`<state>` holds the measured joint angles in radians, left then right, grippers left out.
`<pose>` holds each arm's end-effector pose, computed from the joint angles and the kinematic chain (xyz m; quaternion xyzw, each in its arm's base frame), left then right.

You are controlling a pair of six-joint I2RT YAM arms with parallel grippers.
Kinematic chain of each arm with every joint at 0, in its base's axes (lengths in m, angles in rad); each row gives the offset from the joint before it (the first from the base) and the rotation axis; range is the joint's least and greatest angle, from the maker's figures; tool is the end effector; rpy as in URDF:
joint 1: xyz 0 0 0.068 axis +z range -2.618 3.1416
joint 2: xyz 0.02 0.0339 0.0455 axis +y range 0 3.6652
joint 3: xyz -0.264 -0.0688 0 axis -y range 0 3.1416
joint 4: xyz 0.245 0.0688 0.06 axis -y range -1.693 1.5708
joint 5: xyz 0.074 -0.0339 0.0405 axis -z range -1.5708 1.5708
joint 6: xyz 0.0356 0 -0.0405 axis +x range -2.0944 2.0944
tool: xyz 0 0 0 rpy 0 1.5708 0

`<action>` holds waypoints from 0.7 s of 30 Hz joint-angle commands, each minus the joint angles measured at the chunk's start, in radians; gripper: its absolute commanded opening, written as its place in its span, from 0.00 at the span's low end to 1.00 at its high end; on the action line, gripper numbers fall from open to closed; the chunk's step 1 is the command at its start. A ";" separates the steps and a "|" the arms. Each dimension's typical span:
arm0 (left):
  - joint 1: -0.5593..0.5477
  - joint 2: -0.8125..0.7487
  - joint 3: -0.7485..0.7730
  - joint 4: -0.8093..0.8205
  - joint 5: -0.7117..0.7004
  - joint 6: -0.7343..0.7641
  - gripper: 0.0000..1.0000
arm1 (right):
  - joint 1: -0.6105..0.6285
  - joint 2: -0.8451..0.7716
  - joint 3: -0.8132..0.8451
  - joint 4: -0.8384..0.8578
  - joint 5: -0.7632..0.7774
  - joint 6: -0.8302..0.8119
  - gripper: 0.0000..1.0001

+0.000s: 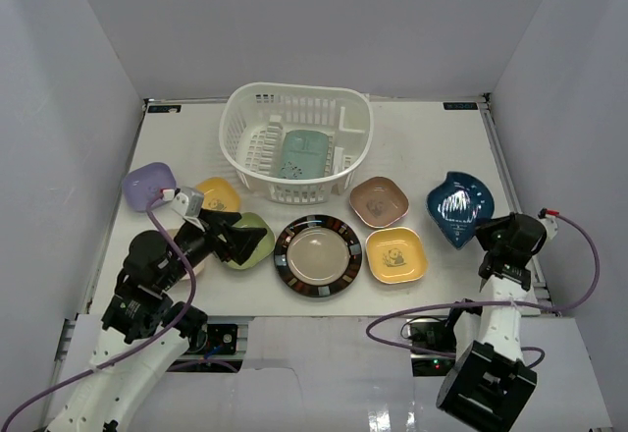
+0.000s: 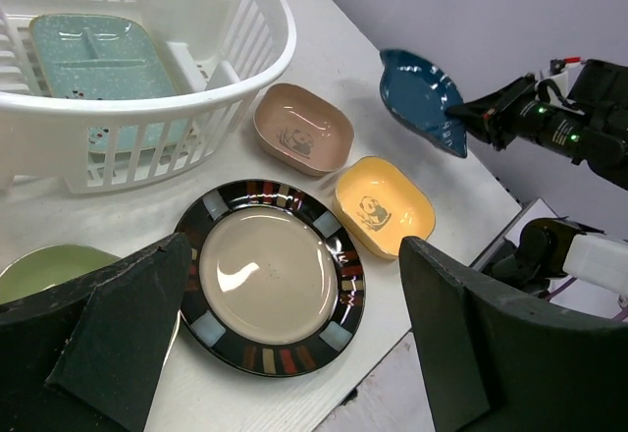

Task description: Place the plates into the plastic bin on the countertop

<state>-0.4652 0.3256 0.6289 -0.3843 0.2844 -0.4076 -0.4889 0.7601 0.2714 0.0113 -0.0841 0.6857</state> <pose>0.0792 -0.0509 0.3196 0.1170 0.7247 -0.3781 0.5641 0.1518 -0.0774 0.1830 0.4547 0.7226 0.0868 0.5134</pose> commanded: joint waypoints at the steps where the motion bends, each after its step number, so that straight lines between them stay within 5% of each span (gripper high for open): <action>1: -0.001 0.021 0.003 -0.001 -0.001 0.007 0.98 | 0.083 -0.079 0.159 0.154 -0.108 0.162 0.08; 8: 0.007 0.082 0.014 -0.027 -0.074 -0.013 0.98 | 0.568 0.094 0.507 0.229 0.078 0.133 0.08; 13: 0.010 0.168 0.035 -0.134 -0.359 -0.074 0.98 | 0.884 0.396 0.769 0.300 0.298 0.074 0.08; 21: 0.020 0.297 0.048 -0.172 -0.384 -0.125 0.98 | 1.075 0.865 1.129 0.253 0.483 0.075 0.08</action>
<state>-0.4507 0.6037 0.6350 -0.5251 -0.0612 -0.5030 0.5541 1.5471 1.2671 0.1707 0.2459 0.7456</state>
